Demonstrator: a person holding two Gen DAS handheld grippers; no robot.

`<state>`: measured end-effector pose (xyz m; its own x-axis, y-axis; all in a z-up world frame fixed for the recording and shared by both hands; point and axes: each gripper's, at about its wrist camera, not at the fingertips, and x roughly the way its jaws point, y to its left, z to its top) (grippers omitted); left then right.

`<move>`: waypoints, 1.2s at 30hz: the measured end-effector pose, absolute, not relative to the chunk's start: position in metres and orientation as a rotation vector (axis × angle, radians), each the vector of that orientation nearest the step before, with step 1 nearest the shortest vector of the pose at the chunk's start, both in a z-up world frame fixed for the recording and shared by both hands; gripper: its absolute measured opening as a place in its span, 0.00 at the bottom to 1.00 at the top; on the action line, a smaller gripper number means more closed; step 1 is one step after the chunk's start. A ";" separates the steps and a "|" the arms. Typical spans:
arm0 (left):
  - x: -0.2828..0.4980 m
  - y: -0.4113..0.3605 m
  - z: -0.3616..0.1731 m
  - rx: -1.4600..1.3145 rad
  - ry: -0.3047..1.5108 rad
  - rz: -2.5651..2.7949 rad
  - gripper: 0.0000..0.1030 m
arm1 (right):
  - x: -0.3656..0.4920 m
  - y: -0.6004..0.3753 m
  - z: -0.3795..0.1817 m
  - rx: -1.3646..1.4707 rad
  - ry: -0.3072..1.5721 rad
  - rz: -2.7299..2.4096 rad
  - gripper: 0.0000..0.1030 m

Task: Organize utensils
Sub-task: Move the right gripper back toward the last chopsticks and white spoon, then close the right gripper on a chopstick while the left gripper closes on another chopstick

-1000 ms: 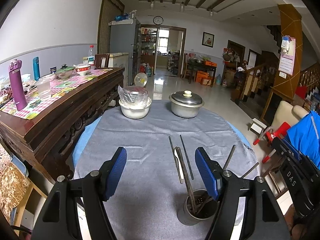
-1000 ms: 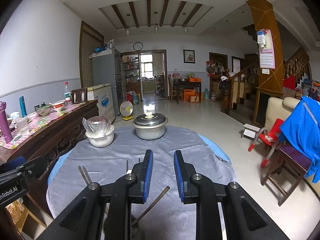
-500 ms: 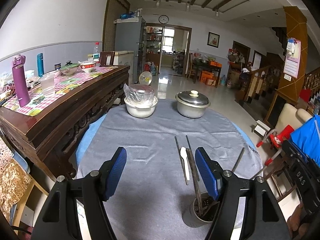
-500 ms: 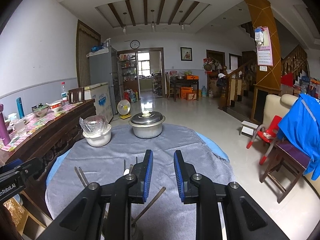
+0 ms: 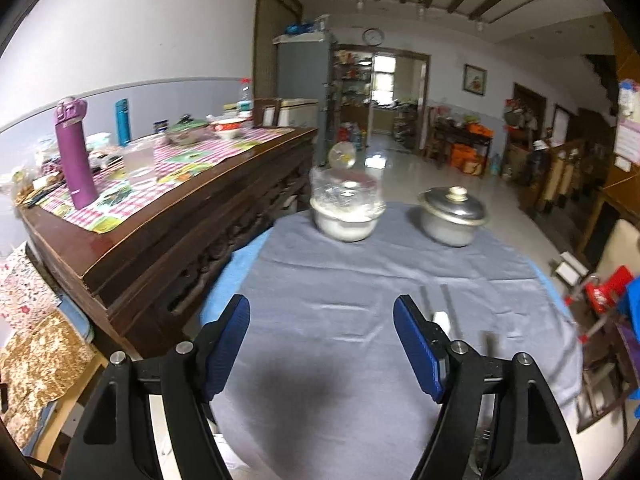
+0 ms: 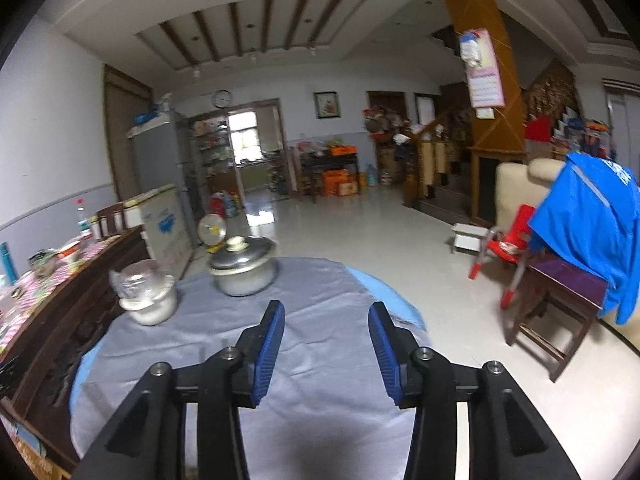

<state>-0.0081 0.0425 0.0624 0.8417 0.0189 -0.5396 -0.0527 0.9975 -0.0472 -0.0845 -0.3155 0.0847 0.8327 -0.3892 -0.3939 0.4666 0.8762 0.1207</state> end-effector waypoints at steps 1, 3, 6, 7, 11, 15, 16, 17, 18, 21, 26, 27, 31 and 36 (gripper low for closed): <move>-0.001 0.046 0.056 -0.057 0.579 0.056 0.73 | -0.082 -0.323 0.082 0.228 0.379 -0.465 0.46; 0.015 0.051 0.042 -0.045 0.611 0.088 0.73 | -0.072 -0.342 0.071 0.275 0.408 -0.465 0.46; 0.038 0.054 0.018 -0.038 0.668 0.108 0.73 | -0.056 -0.365 0.050 0.338 0.459 -0.454 0.46; 0.046 0.054 0.010 -0.033 0.686 0.112 0.73 | -0.047 -0.371 0.041 0.343 0.486 -0.446 0.46; 0.069 0.048 -0.011 -0.016 0.726 0.106 0.73 | -0.013 -0.383 0.008 0.371 0.583 -0.352 0.46; 0.091 0.040 -0.023 0.004 0.745 0.089 0.73 | 0.027 -0.383 -0.023 0.389 0.674 -0.262 0.46; 0.098 0.038 -0.026 0.010 0.748 0.084 0.73 | 0.038 -0.381 -0.030 0.384 0.696 -0.239 0.46; 0.103 0.036 -0.028 0.014 0.751 0.079 0.73 | 0.046 -0.379 -0.036 0.379 0.712 -0.225 0.46; 0.107 0.035 -0.030 0.018 0.753 0.075 0.73 | 0.057 -0.375 -0.042 0.375 0.728 -0.209 0.46; 0.123 0.030 -0.036 0.026 0.762 0.065 0.73 | 0.085 -0.364 -0.056 0.362 0.765 -0.154 0.46; 0.146 0.017 -0.043 0.044 0.773 0.039 0.73 | 0.125 -0.343 -0.071 0.306 0.815 -0.088 0.46; 0.150 0.015 -0.044 0.045 0.774 0.034 0.73 | 0.132 -0.340 -0.073 0.298 0.821 -0.080 0.46; 0.165 0.007 -0.048 0.054 0.779 0.016 0.73 | 0.159 -0.325 -0.079 0.267 0.848 -0.043 0.46; 0.179 -0.001 -0.053 0.065 0.785 0.001 0.73 | 0.189 -0.312 -0.086 0.251 0.880 -0.004 0.40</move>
<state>0.1792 -0.0007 -0.0528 0.7073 0.0252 -0.7065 0.0229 0.9980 0.0586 0.1891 -0.3120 -0.0863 0.6395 0.0994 -0.7624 0.1067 0.9705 0.2160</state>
